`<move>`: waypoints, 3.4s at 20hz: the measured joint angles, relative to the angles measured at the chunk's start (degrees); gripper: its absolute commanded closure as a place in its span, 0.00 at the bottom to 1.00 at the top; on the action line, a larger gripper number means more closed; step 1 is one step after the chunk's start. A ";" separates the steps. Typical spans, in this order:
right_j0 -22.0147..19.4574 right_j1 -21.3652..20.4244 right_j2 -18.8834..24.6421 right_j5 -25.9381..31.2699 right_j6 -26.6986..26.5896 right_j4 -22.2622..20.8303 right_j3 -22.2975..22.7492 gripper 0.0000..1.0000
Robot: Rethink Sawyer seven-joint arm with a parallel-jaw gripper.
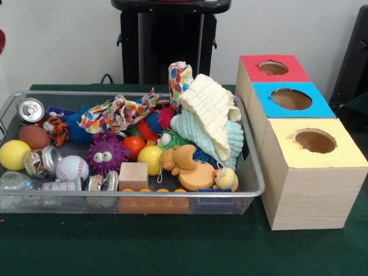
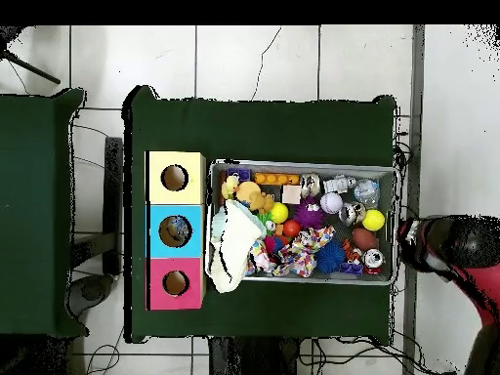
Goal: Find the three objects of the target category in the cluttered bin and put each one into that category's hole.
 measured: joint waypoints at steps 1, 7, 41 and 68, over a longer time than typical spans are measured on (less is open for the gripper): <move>0.01 -0.17 -0.12 0.45 0.00 -0.20 -0.49 1.00; -0.87 -1.00 0.21 -0.04 0.00 -0.47 -3.46 1.00; 0.34 11.93 7.00 -5.66 0.00 -0.45 -13.64 1.00; -0.77 19.75 11.59 -5.68 0.00 -0.08 -16.90 1.00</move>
